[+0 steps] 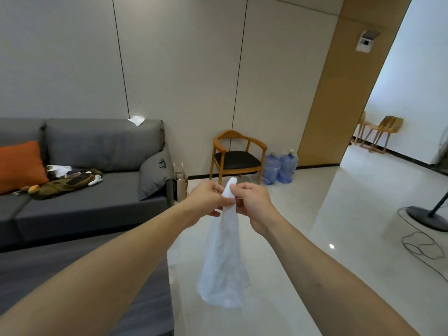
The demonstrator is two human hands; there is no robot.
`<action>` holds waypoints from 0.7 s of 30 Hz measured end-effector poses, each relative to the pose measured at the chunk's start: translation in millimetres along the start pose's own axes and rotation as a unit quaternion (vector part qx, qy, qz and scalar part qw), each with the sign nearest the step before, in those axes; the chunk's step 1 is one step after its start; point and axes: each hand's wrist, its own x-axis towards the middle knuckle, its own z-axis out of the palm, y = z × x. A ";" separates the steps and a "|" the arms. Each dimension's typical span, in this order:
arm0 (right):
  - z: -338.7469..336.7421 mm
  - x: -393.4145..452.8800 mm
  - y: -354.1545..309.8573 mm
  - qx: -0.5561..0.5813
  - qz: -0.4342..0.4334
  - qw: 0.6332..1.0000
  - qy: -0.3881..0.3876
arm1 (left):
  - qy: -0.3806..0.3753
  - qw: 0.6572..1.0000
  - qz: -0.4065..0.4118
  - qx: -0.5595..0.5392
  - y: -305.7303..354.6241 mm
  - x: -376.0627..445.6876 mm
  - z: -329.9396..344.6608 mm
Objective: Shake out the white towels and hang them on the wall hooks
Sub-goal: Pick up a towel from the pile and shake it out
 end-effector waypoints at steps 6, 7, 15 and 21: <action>-87.9 80.6 -5.4 -0.026 0.010 0.999 0.029 | 0.066 0.998 -0.009 -0.011 43.7 90.6 77.3; -100.2 91.6 -5.5 -0.031 0.007 0.999 0.033 | 0.068 0.998 -0.008 -0.013 49.0 105.1 86.6; -166.7 171.5 11.4 -0.059 -0.038 0.994 0.079 | 0.033 0.995 -0.054 -0.075 70.4 212.1 140.9; -202.6 259.9 21.0 0.016 0.071 0.982 0.176 | 0.056 0.988 -0.082 -0.121 77.3 310.2 157.0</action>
